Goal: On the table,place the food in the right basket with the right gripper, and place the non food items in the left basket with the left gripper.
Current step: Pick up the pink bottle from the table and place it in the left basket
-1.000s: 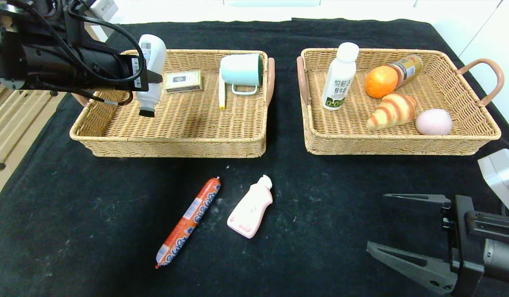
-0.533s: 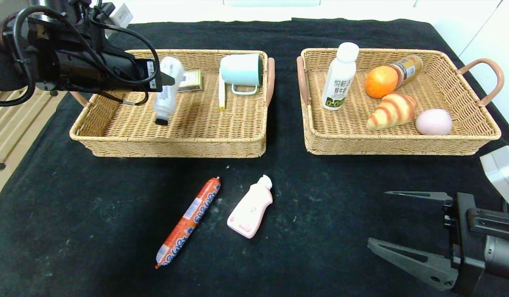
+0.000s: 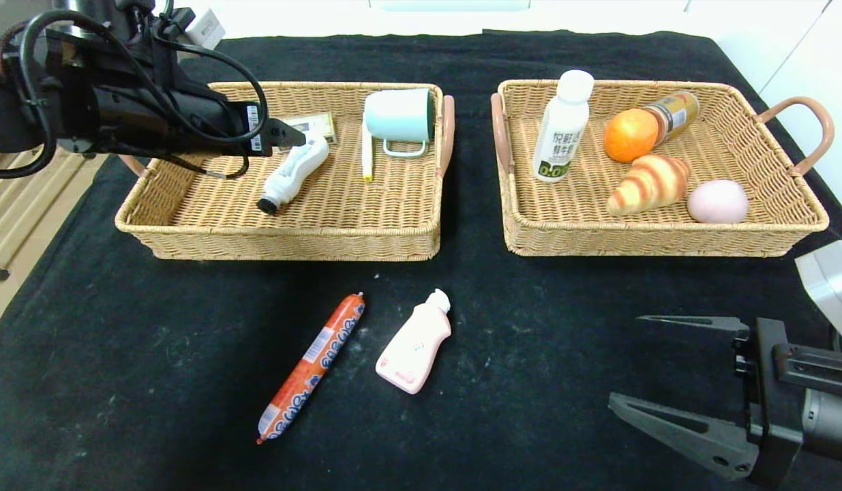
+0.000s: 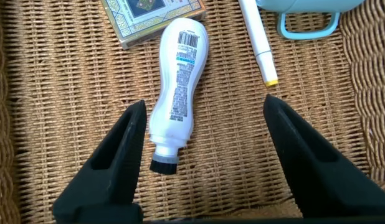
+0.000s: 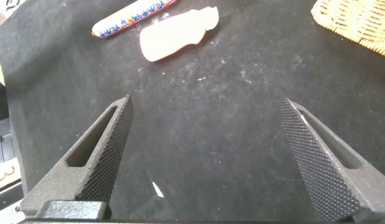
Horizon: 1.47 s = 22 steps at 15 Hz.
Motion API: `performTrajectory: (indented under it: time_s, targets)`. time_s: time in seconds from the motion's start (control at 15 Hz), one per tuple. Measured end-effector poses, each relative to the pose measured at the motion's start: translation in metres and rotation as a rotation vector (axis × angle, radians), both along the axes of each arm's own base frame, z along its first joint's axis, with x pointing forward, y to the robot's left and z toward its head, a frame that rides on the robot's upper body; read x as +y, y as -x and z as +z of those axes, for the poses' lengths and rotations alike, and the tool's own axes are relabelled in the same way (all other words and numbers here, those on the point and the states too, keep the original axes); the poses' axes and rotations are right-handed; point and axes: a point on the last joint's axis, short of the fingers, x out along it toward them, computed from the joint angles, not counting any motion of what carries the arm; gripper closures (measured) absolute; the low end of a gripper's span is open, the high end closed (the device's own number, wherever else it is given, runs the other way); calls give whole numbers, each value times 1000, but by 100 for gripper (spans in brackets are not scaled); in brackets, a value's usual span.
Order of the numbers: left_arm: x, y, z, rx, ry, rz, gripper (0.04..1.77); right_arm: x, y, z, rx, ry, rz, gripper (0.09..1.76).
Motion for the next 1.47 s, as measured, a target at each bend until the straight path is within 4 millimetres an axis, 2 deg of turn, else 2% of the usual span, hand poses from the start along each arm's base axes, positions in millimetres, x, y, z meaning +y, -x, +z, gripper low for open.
performTrajectory:
  time_s: [0.2, 0.4, 0.87, 1.13, 1.47]
  targets:
    - [-9, 15, -4, 28, -8, -34, 32, -1, 1, 3, -12, -9, -4, 14]
    - [-23, 41, -13, 73, -22, -96, 25, -3, 4, 6, -27, -15, -6, 14]
    - [-76, 96, -44, 175, -100, -275, 16, -8, 11, 16, -70, -38, -10, 14]
    - [-106, 113, -59, 203, -160, -326, 13, -9, 14, 19, -85, -46, -10, 14]
    - [-132, 115, -86, 265, -227, -360, 12, -12, 13, 22, -94, -49, -24, 14]
